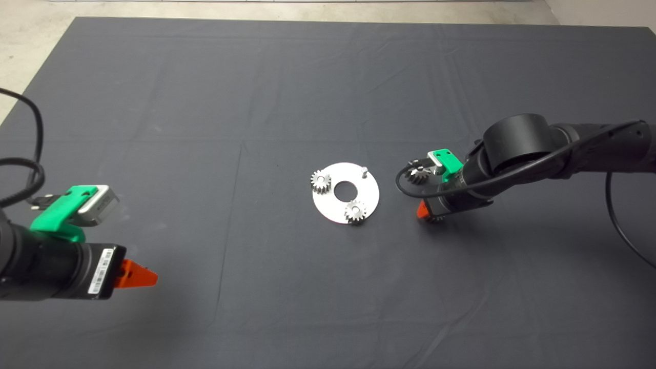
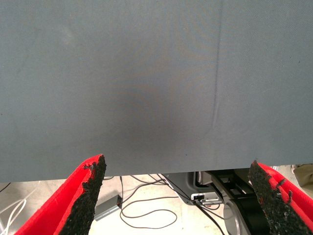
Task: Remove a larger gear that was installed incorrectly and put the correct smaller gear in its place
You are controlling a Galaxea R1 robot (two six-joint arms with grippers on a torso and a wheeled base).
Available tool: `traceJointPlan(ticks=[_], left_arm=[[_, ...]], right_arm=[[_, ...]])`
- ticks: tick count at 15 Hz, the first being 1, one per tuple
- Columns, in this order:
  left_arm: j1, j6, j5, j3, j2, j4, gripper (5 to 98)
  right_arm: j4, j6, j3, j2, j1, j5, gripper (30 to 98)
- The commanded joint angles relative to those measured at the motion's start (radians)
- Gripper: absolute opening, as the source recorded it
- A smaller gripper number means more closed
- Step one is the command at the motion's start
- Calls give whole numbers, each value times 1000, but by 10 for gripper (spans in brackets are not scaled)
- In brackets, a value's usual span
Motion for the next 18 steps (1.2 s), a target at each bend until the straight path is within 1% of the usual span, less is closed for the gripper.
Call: traceJointPlan(ticks=[1,18], left_arm=[[-8,3,5,12,-4,-4,744],[-8,3,6,12,-1,-4,744]], right_arm=[[-33,-2,0,-3,14,-90,681],[-34,0,-2,-12,4,-91,681]])
